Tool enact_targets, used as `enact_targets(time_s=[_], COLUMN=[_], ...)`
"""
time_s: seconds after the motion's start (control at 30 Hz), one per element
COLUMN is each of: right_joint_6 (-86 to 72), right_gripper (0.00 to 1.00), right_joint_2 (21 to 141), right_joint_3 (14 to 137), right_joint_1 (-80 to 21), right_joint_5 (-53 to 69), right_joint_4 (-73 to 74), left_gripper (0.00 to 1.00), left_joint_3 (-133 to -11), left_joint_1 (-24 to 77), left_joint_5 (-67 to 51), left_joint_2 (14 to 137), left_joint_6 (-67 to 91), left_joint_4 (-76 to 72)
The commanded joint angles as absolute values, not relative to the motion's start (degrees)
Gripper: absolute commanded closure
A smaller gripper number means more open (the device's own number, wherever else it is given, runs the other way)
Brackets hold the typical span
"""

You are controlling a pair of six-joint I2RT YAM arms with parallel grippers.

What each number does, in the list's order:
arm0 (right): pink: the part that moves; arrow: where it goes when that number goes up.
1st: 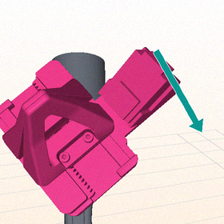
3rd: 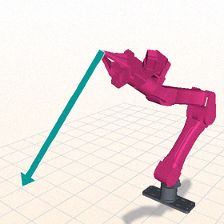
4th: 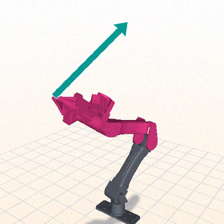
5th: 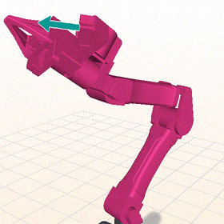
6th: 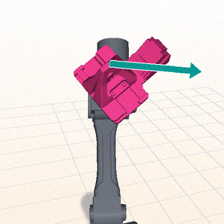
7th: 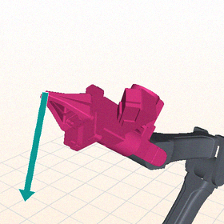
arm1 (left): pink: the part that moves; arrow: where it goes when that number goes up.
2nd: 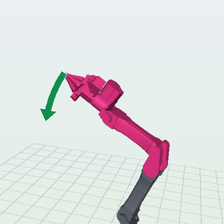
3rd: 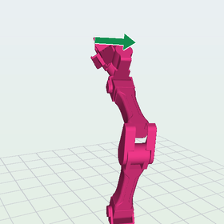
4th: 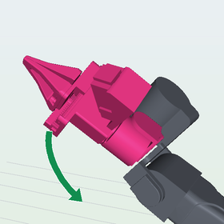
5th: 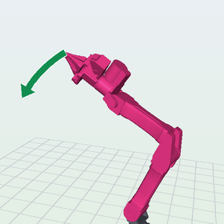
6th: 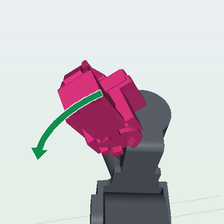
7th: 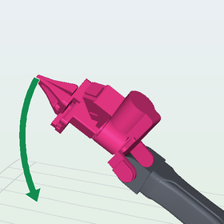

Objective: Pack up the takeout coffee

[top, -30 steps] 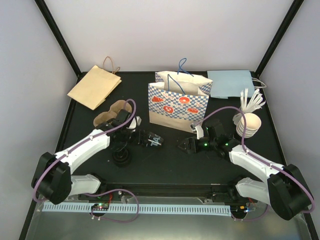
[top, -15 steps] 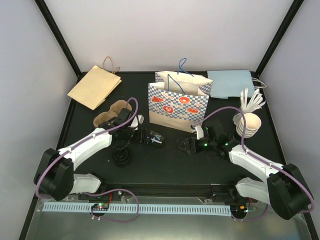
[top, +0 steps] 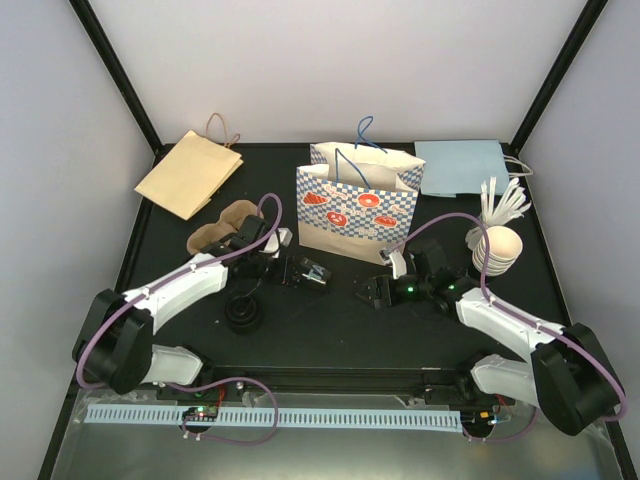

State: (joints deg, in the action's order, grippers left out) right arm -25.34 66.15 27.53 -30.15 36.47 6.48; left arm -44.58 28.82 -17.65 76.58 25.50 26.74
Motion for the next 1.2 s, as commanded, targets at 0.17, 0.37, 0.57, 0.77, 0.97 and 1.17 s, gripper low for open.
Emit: enact_targets(time_s=[0.17,0.37,0.57,0.77,0.97,1.17], right_joint_6=[-24.2,-24.3,-24.2,-24.0,-24.1,-24.0], right_gripper=[0.06,0.06,0.06,0.06,0.06,0.06], right_joint_2=[66.7,66.6,66.3,66.0,66.2,66.0], right_joint_3=[29.2,29.1,29.0,29.1,29.1,29.0], right_joint_1=[-30.5,-30.4,-30.5,-30.4,-30.4,-30.4], right_joint_5=[36.2,36.2,36.2,36.1,36.2,36.1], right_joint_4=[6.0,6.3,6.4,6.8,6.6,6.8], left_gripper=[0.62,0.60,0.47,0.41,0.54,0.65], left_joint_3=[-46.9,-47.1,-47.4,-47.2,-48.1,-48.6], left_joint_1=[28.4,28.4,28.4,28.5,28.5,28.9], left_joint_5=[-20.9,-21.2,-18.7,-17.6,-18.6,-18.5], left_joint_2=[78.3,78.9,79.8,79.5,80.0,78.5], left_joint_6=[22.4,21.3,20.9,20.0,18.3,17.9], left_joint_4=[24.1,24.1,24.9,24.0,23.8,24.8])
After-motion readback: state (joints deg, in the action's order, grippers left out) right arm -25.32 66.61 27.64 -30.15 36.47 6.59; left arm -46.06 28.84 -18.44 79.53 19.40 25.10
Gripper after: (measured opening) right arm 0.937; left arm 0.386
